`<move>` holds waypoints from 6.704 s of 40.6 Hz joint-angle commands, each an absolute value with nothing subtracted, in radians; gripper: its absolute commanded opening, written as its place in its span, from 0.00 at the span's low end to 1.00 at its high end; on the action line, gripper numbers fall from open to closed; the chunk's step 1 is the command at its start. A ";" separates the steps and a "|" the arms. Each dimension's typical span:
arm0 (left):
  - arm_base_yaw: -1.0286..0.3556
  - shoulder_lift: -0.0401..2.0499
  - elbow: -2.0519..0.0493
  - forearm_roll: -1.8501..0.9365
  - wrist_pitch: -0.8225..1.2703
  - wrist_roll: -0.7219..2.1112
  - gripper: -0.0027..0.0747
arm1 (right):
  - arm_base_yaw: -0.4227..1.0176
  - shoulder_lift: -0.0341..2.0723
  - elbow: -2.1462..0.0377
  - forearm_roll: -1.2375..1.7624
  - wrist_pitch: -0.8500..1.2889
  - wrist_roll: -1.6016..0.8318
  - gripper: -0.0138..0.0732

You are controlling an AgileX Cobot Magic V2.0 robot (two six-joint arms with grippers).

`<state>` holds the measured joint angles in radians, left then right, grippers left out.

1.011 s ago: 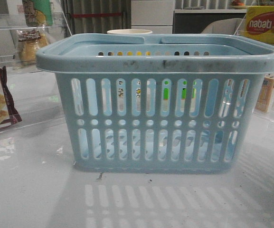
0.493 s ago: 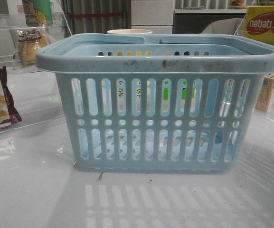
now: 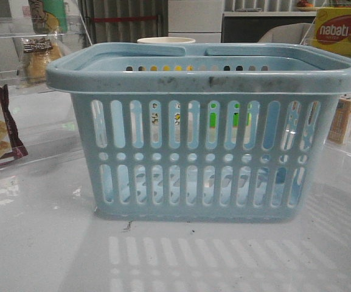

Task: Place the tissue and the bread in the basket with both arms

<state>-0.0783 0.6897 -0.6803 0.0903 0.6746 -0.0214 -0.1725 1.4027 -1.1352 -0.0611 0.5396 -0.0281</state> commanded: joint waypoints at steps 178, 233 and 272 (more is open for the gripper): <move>-0.114 1.867 -1.678 -0.065 0.367 0.059 0.20 | 0.473 0.751 -0.822 0.000 0.638 -0.025 0.86; -0.661 1.462 -1.631 -0.137 0.762 0.284 0.71 | 0.473 0.751 -0.822 0.000 0.646 -0.025 0.86; -0.661 0.597 -0.817 0.160 0.825 -0.103 0.67 | 0.473 0.759 -0.822 -0.059 0.692 -0.026 0.86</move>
<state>-0.6566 0.6011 -0.8020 0.1509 0.8976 -0.0892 0.4747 0.7569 -0.7969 -0.0238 0.7457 -0.0225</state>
